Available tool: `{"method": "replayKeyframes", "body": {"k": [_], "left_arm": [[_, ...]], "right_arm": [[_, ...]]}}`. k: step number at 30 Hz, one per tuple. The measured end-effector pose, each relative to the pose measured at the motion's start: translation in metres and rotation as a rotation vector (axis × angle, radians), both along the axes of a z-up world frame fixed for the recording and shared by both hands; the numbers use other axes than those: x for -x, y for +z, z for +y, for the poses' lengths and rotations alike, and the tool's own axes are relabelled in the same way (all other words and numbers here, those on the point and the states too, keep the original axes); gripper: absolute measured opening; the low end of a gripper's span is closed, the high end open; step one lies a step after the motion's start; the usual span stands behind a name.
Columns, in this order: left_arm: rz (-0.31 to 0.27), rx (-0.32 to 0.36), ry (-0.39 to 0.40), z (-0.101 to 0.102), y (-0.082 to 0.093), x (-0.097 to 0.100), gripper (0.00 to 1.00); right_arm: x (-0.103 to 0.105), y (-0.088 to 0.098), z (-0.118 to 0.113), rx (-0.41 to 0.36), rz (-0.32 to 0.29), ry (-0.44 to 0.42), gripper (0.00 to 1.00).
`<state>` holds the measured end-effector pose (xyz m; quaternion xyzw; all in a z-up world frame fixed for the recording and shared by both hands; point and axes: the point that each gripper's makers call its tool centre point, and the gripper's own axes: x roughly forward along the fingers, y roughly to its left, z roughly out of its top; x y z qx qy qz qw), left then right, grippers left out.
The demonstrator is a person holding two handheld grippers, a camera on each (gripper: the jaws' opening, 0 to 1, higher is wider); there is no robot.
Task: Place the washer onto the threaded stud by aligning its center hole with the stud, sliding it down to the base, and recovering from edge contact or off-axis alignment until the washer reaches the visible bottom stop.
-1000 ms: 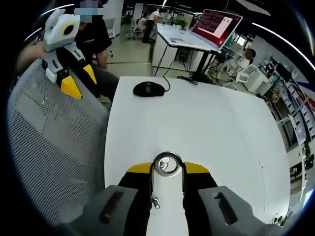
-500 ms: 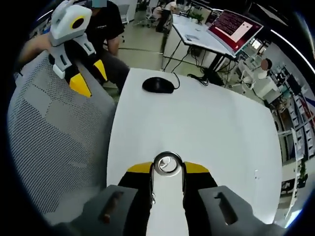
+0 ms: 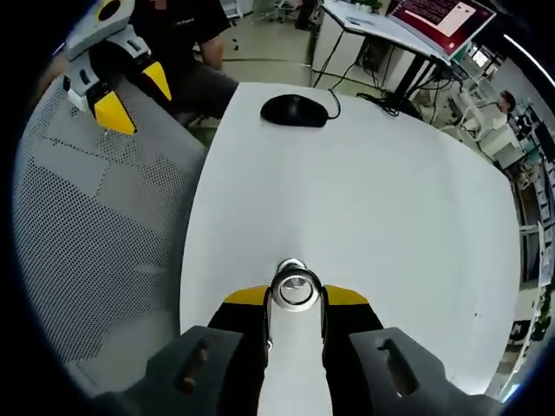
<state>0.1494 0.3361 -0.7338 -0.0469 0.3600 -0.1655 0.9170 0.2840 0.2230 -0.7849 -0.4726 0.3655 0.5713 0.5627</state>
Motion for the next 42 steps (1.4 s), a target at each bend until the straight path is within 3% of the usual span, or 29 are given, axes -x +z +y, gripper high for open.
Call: {"method": "replayKeyframes", "body": {"k": [4,28,42], "left_arm": [[-0.001,0.000,0.004,0.002,0.000,-0.001,0.23],[0.006,0.005,0.021,0.003,-0.001,-0.003,0.23],[0.010,0.000,0.017,0.001,-0.001,0.000,0.23]], "right_arm": [[-0.001,-0.005,0.005,0.002,0.033,-0.009,0.23],[-0.013,-0.039,0.007,0.090,0.048,0.033,0.23],[-0.004,-0.055,0.006,0.129,0.059,0.047,0.23]]}}
